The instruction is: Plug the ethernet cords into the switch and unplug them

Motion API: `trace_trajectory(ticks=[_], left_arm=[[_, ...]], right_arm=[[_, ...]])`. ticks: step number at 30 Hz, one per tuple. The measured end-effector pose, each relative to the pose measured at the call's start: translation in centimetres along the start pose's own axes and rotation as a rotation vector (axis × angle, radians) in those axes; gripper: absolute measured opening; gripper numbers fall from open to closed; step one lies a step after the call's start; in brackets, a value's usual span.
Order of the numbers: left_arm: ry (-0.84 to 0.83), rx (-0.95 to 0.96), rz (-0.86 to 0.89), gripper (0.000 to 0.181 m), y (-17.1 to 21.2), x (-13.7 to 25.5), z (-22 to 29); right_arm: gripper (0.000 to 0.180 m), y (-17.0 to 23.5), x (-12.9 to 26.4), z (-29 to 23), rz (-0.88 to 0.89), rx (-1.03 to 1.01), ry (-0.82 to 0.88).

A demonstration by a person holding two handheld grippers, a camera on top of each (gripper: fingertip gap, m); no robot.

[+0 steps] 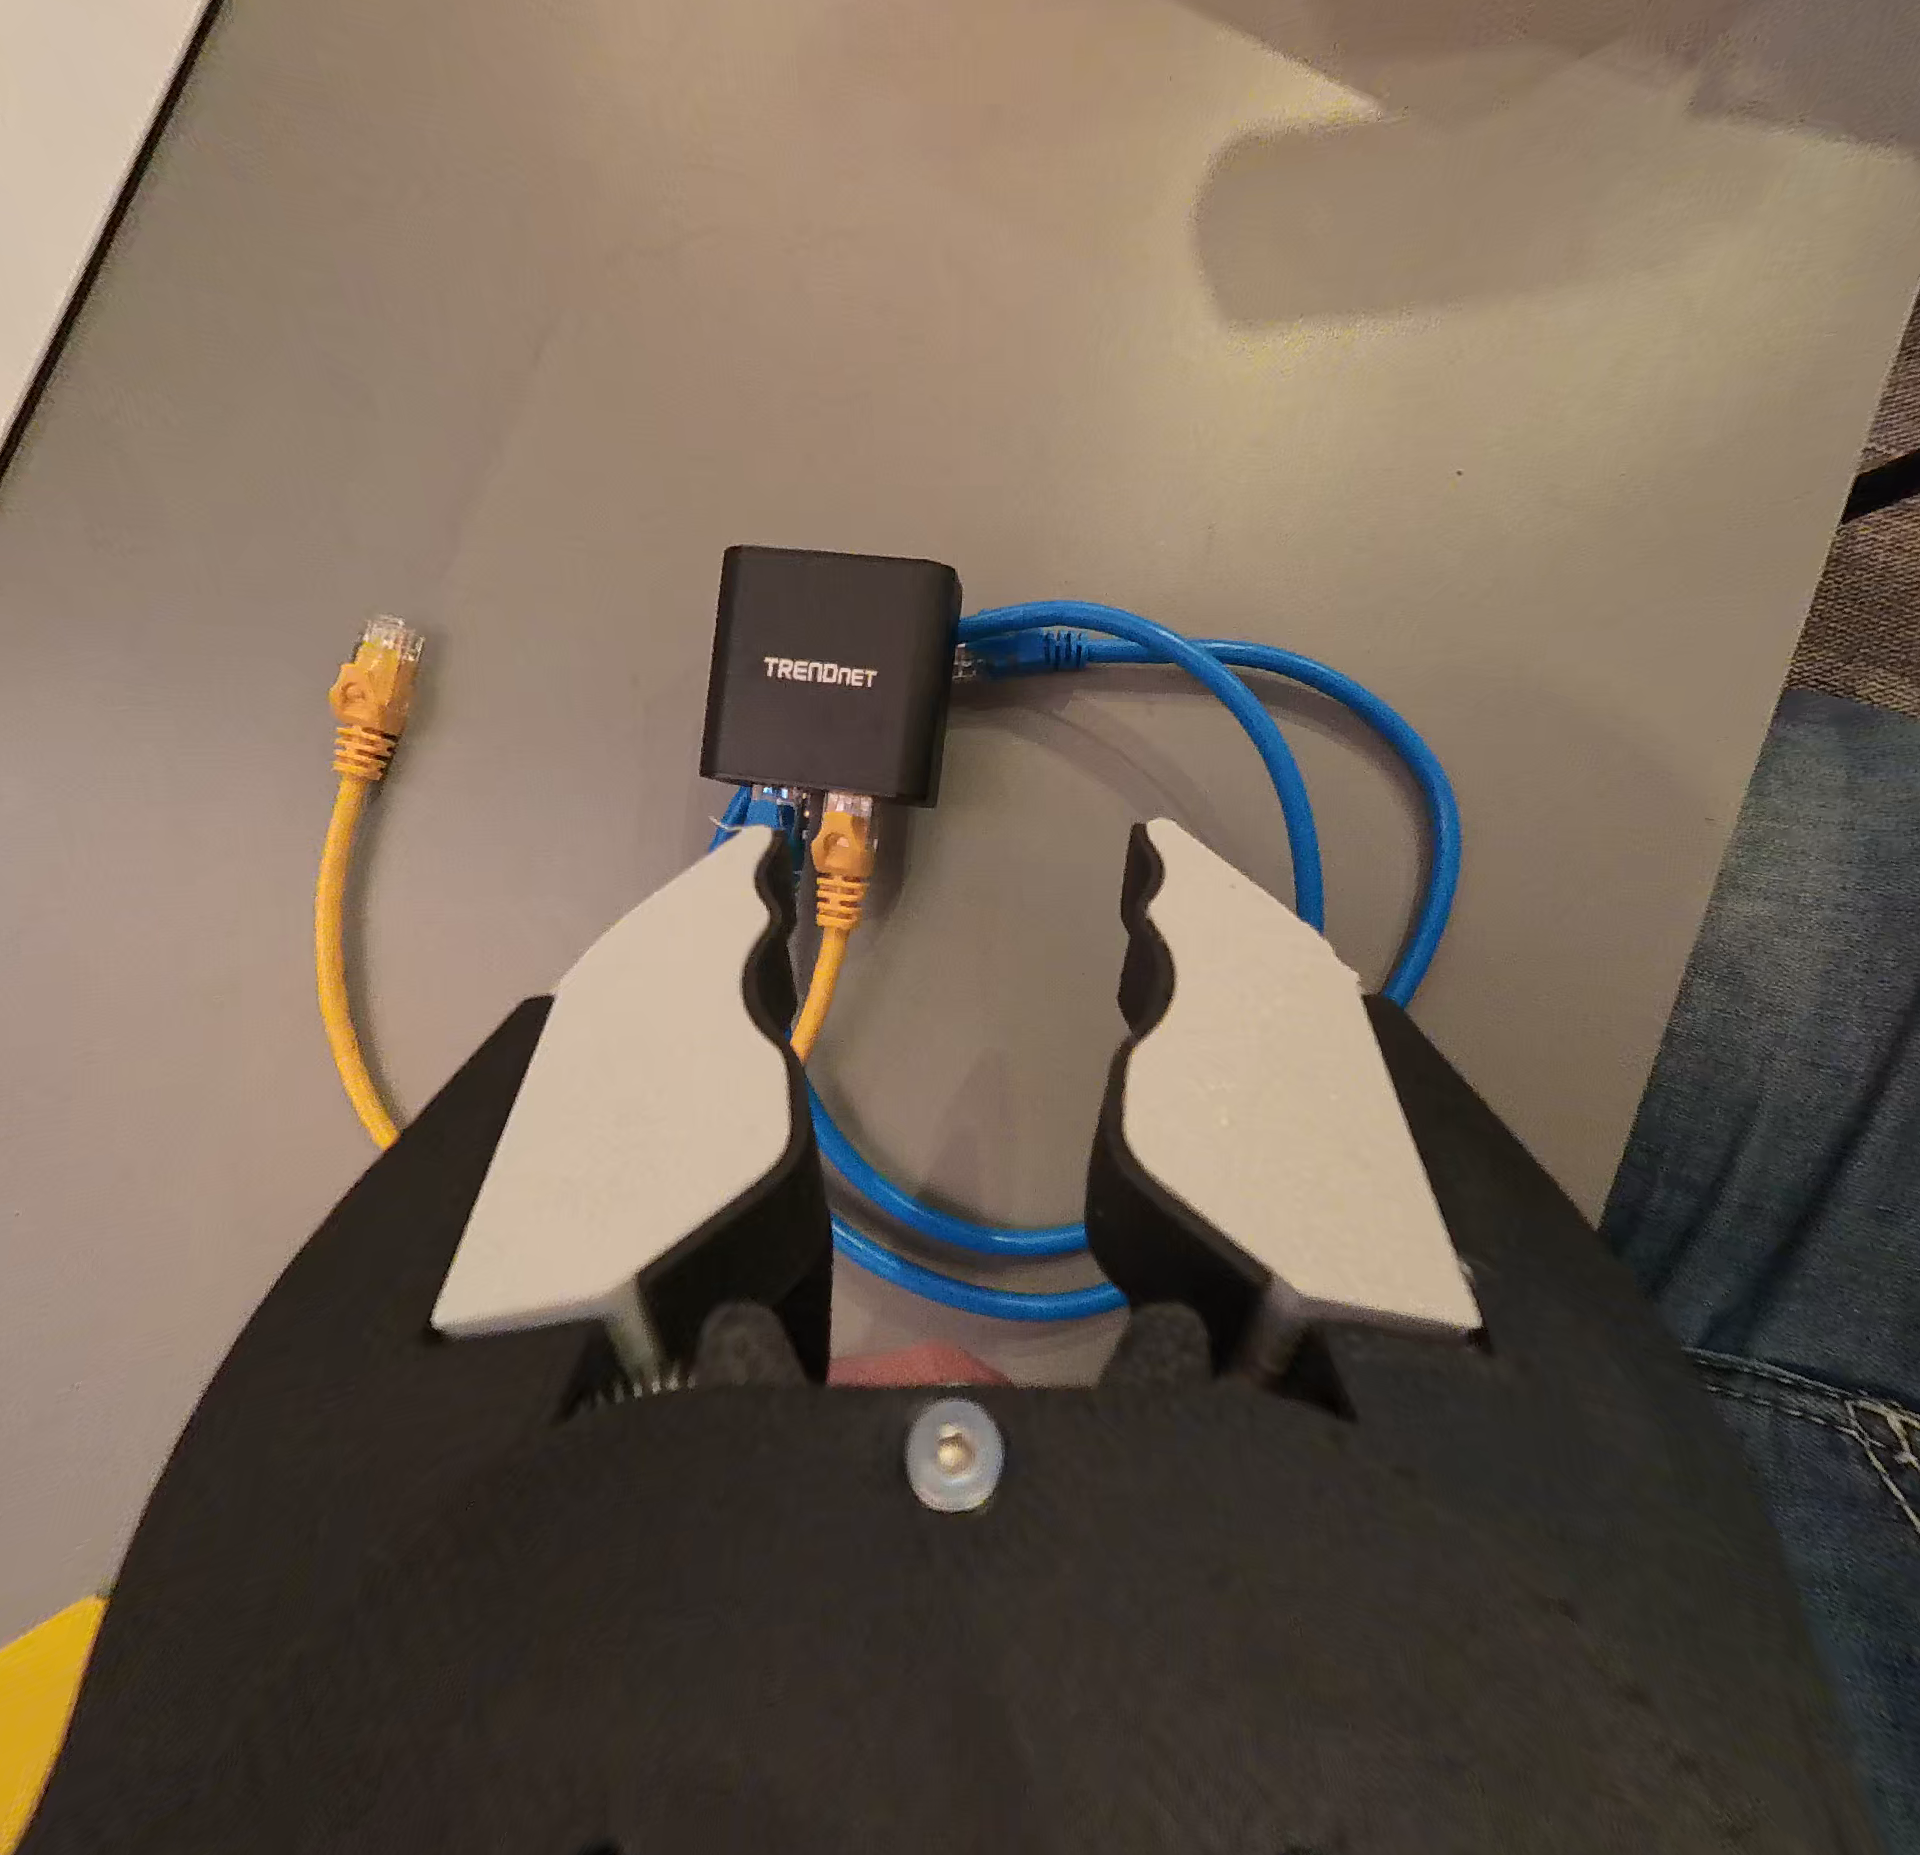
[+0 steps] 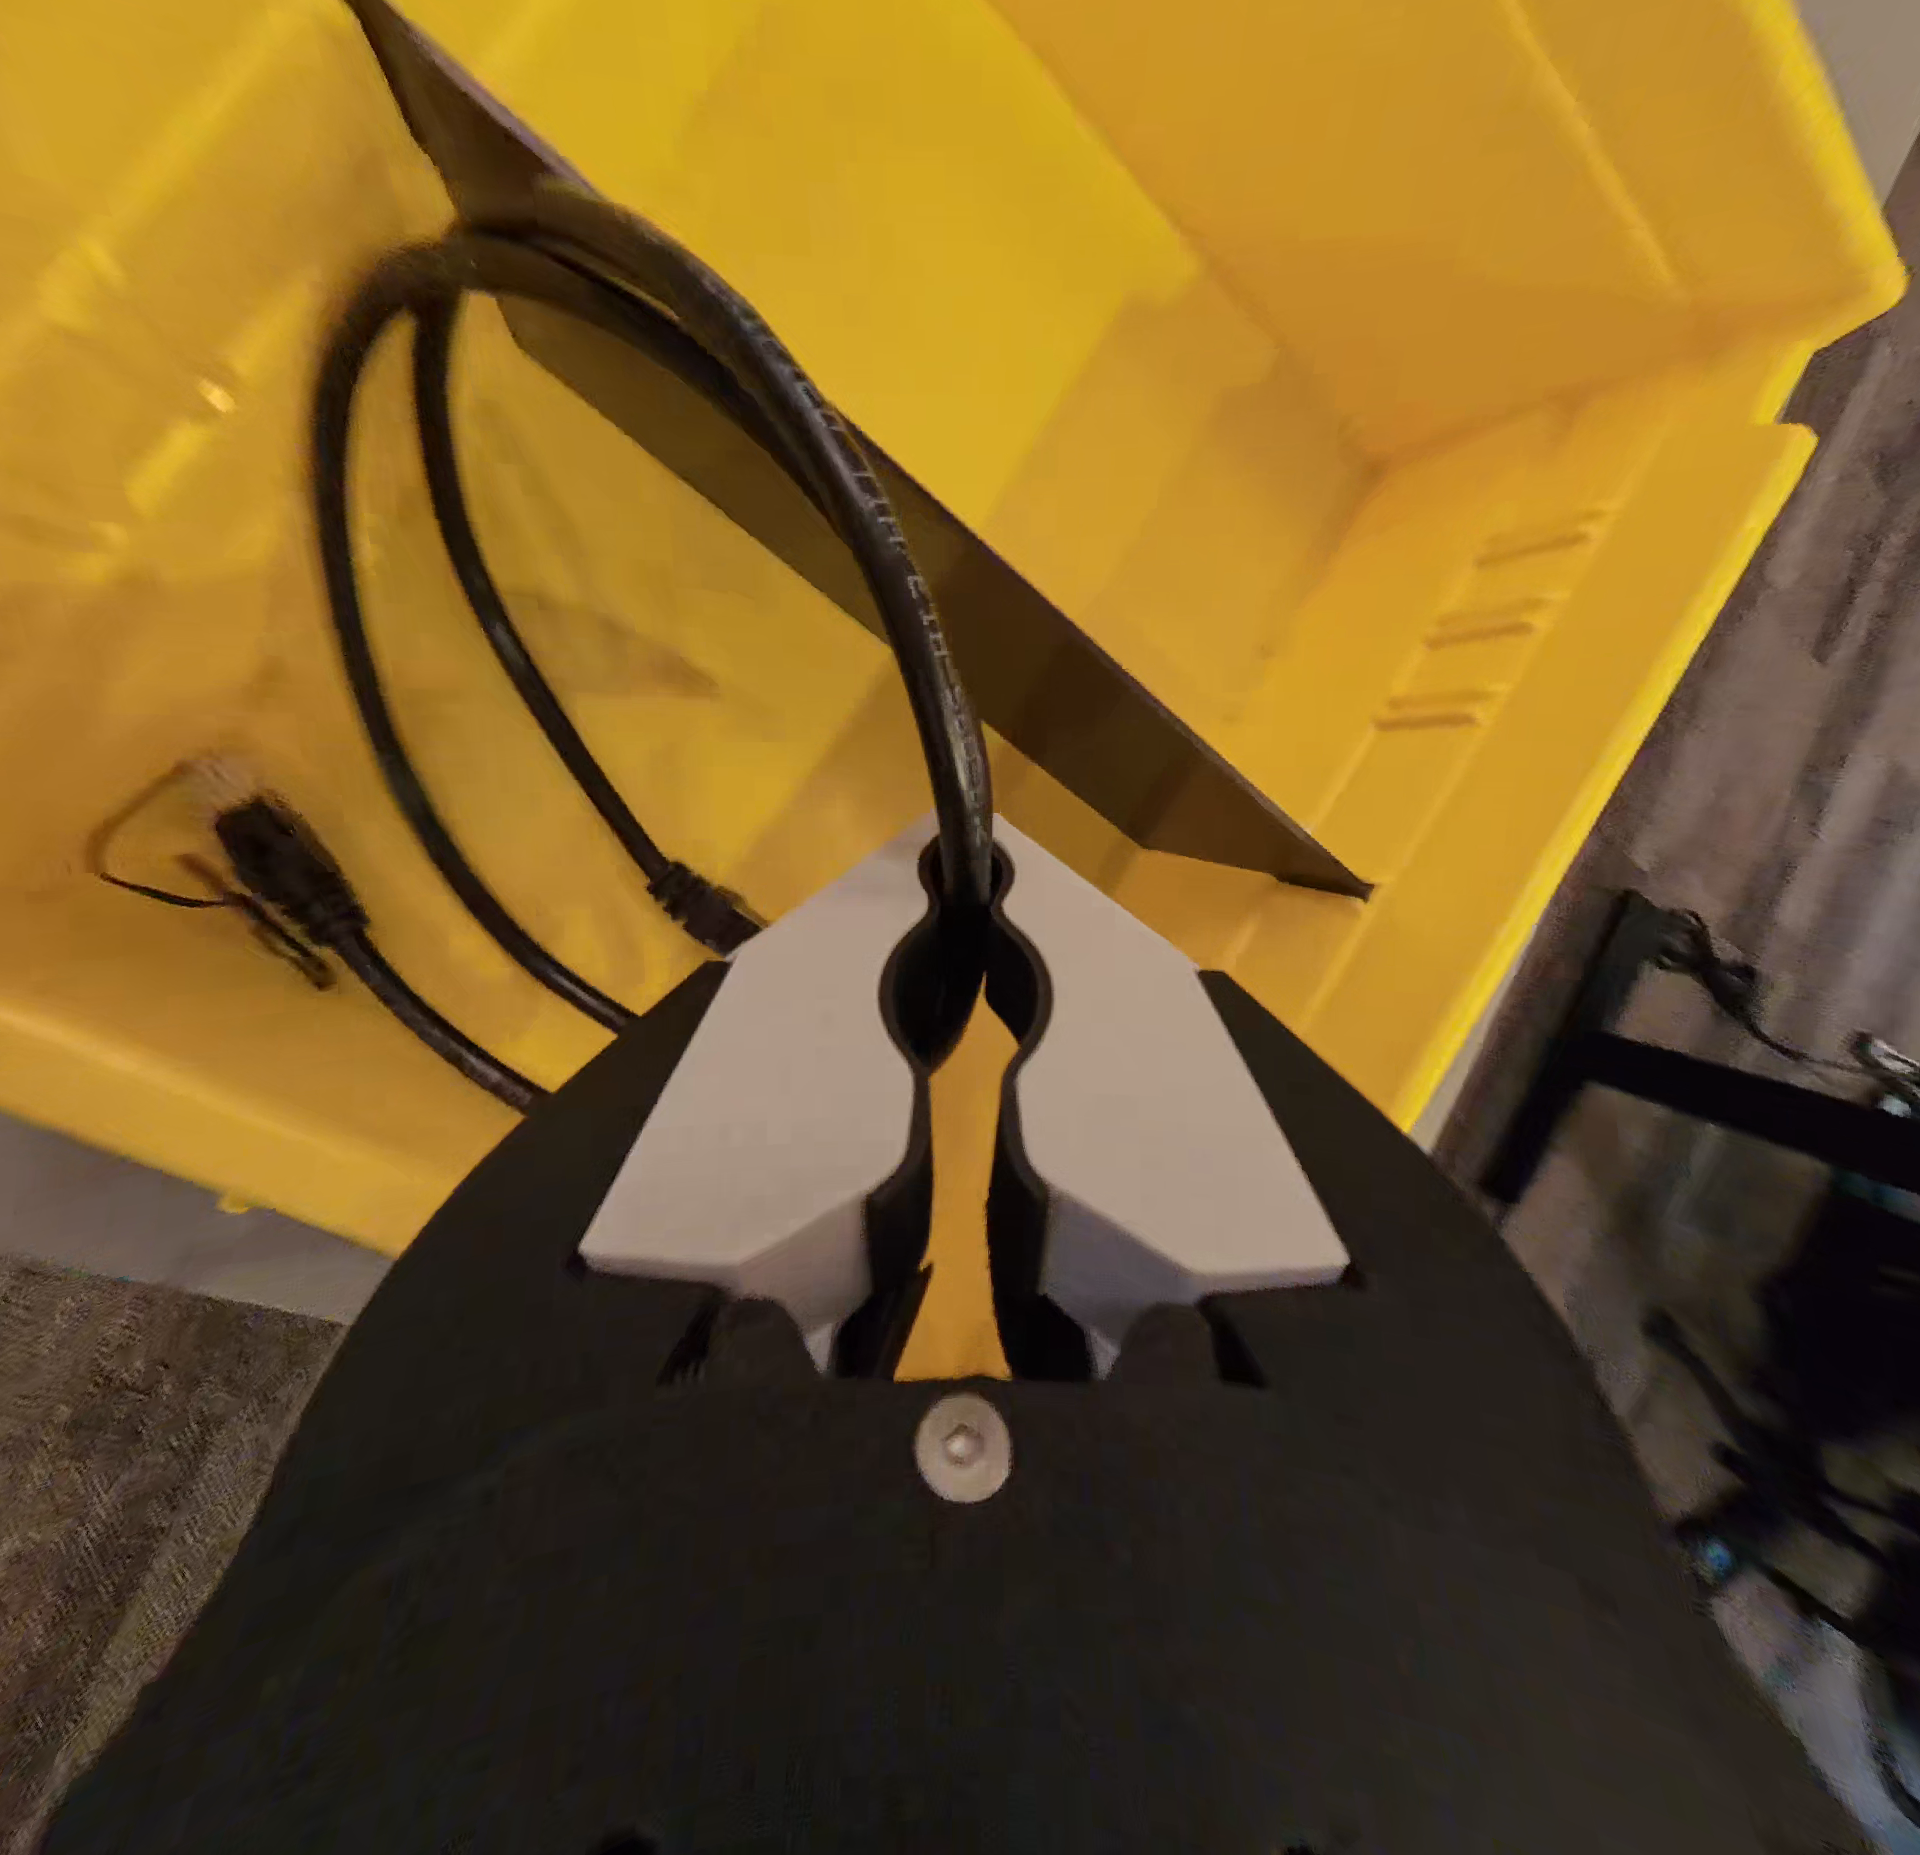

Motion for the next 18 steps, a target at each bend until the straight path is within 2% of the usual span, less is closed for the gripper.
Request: trace_trajectory(ticks=[4, 7, 9, 12, 16, 18], left_arm=[[-0.01, -0.004, -0.014, 0.06, 0.3, -0.1, 0.0], [-0.013, 0.001, -0.019, 0.06, 0.5, -0.1, -0.1], [-0.012, 0.009, -0.024, 0.06, 0.8, 0.0, -0.2], [-0.023, 0.018, -0.033, 0.061, 1.2, 0.3, -0.6], [-0.034, 0.034, -0.032, 0.062, 1.5, 0.7, -1.1], [-0.041, 0.031, -0.044, 0.062, 1.8, 0.6, -1.3]], right_arm=[[0.002, 1.0, -1.9, 0.1, -0.136, 0.043, 0.039], [0.023, 1.9, -3.0, 0.4, -0.267, 0.084, 0.091], [0.047, 1.3, -2.5, 0.4, -0.245, 0.108, 0.103], [0.066, 0.7, -1.0, 0.2, -0.207, 0.118, 0.063], [0.075, 0.4, 2.0, 1.0, -0.146, 0.093, 0.059], [0.074, -0.1, 4.0, 1.5, -0.076, 0.074, 0.098]])
Point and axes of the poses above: each gripper's, where its closed fingertips meet, x back along the fingers, y out of its underside, z = x × y across the jaws, the point moved 3 cm from there along x, back along the fingers, and after that the axes turned 10 degrees about -z, right-handed, at the moved point
